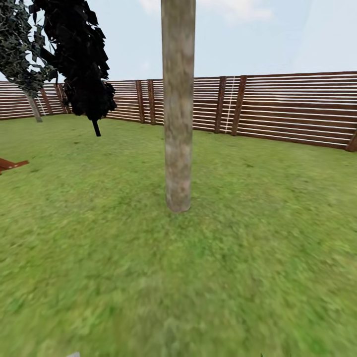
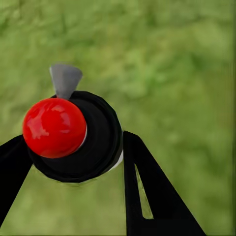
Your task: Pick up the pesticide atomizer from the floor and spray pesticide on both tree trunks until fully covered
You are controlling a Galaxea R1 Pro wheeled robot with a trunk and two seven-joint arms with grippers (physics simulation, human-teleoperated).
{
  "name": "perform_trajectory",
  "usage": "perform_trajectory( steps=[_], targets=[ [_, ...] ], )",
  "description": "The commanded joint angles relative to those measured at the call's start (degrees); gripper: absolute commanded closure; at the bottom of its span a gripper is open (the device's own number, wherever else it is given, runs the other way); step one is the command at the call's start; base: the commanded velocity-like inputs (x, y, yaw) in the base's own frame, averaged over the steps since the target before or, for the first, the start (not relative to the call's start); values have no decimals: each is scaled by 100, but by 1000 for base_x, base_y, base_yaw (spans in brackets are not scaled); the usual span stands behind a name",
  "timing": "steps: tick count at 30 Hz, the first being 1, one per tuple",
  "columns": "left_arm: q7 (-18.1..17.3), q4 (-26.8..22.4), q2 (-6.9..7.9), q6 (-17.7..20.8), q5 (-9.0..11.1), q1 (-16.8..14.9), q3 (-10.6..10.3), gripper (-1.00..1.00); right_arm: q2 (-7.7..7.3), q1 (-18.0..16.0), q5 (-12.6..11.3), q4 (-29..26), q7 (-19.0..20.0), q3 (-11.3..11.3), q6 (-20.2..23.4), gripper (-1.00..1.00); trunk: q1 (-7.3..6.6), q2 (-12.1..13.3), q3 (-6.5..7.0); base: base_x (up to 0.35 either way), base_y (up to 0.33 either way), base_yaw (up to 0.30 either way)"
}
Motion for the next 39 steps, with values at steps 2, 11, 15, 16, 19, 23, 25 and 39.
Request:
perform_trajectory(
  steps=[2,11,15,16,19,23,25,39],
  targets=[
    [-2,-1,0,0,2,0,2,100,2,0,0,0,0,0,0,-100,0,0,0,337,0,0],
    [-2,-1,0,0,-3,0,0,100,6,0,0,0,0,0,0,-100,0,0,0,338,0,0],
    [-2,-1,0,0,-1,0,3,100,8,0,0,0,0,0,0,-100,0,0,0,338,0,0],
    [-2,-1,0,0,-2,0,3,100,8,0,0,0,0,0,0,-100,0,0,0,338,0,0],
    [-27,3,8,19,15,0,1,100,5,0,0,0,0,0,0,-100,0,0,0,338,0,0],
    [-46,1,33,27,37,0,11,100,0,0,-12,-5,-4,-10,0,-100,0,0,0,338,0,0],
    [-46,4,41,2,42,0,14,100,-4,0,-16,-8,-8,-22,0,-100,0,0,0,338,0,0],
    [-1918,-150,280,69,-414,-263,-215,100,-2,-71,1018,-480,-8,365,0,-100,0,0,0,339,0,0]
  ],
)
